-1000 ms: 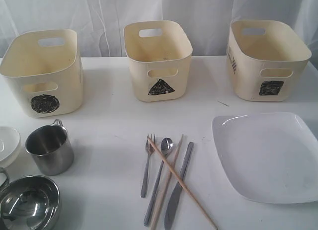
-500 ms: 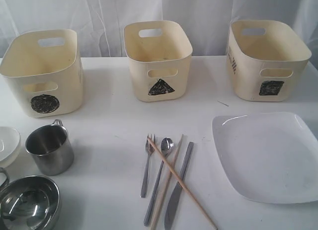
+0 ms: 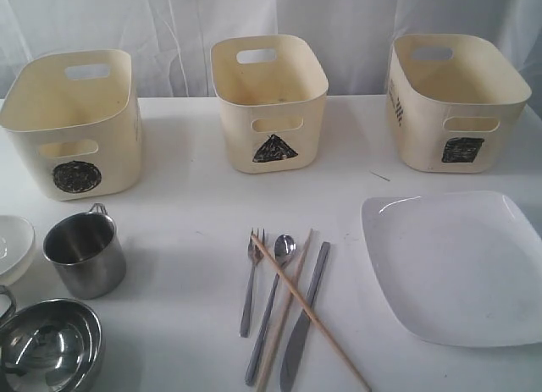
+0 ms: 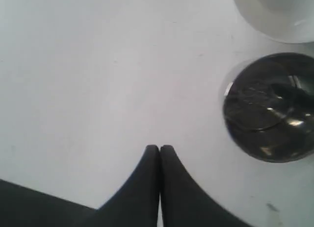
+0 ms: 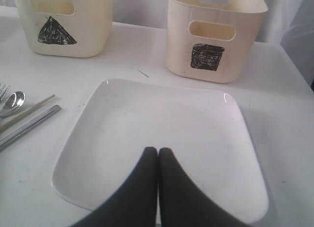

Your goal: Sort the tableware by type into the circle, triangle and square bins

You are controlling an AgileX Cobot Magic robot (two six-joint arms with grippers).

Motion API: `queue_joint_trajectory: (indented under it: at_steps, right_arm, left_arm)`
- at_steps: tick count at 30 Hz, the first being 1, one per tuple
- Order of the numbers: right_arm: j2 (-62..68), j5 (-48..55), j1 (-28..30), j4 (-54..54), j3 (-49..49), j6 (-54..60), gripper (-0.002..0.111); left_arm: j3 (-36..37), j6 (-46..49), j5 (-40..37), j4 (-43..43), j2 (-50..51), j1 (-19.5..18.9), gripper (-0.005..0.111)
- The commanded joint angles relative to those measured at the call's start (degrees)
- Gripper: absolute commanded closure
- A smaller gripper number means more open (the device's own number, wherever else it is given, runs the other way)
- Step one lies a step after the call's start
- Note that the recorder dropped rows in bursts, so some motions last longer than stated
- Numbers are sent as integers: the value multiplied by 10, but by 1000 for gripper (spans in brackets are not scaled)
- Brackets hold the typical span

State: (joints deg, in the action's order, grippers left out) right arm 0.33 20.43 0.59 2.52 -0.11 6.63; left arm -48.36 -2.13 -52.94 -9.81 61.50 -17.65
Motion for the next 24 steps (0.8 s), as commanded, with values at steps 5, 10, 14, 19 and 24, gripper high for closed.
queue_joint_trajectory:
  at_steps: [5, 10, 14, 19, 24]
  right_arm:
    - [-3, -4, 0, -2, 1, 0, 108]
    - [-3, -4, 0, -2, 1, 0, 108]
    - [-3, -4, 0, -2, 1, 0, 108]
    - [-3, -4, 0, -2, 1, 0, 108]
    - [-3, -4, 0, -2, 1, 0, 108]
  left_arm:
    - [-3, 108, 21, 190, 31, 0, 59]
    - [0, 111, 24, 179, 64, 0, 43]
    - [53, 113, 99, 179, 94, 0, 43]
    - [123, 117, 196, 179, 123, 0, 43]
    - [135, 143, 210, 179, 125, 0, 70]
